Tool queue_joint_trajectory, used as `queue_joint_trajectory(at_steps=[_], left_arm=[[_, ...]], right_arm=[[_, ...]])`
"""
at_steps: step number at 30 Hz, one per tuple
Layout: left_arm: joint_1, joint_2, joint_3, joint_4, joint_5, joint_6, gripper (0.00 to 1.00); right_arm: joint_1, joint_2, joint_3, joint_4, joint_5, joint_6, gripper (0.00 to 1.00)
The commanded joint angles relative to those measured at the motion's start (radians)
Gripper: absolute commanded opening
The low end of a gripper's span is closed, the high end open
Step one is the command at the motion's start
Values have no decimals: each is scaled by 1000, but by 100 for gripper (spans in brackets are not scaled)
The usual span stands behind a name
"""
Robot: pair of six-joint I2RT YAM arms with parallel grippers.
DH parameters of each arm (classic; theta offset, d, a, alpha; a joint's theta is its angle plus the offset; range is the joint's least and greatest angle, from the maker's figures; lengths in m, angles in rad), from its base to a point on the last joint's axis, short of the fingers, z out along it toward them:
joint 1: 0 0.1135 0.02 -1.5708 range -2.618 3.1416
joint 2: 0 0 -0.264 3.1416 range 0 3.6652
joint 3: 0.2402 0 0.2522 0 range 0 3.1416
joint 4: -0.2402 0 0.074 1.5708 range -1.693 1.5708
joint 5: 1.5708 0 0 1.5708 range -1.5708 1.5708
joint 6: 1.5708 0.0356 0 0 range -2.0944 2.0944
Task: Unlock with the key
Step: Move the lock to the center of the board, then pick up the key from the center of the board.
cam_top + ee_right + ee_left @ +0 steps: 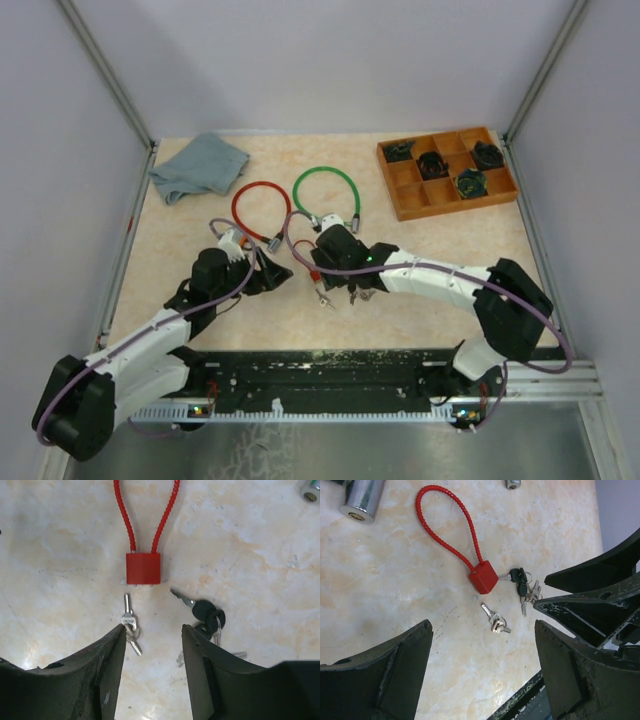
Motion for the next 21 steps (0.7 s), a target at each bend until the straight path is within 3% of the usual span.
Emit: queue_joint_trajectory(at_steps=[1,21], left_arm=[[1,34,31,56,74,6,88],[-55,168,73,114,138,10,88]], right_arm=[[4,-72,-57,-18,22,-49,48],[-51,-56,-173,22,-23,-82,44]])
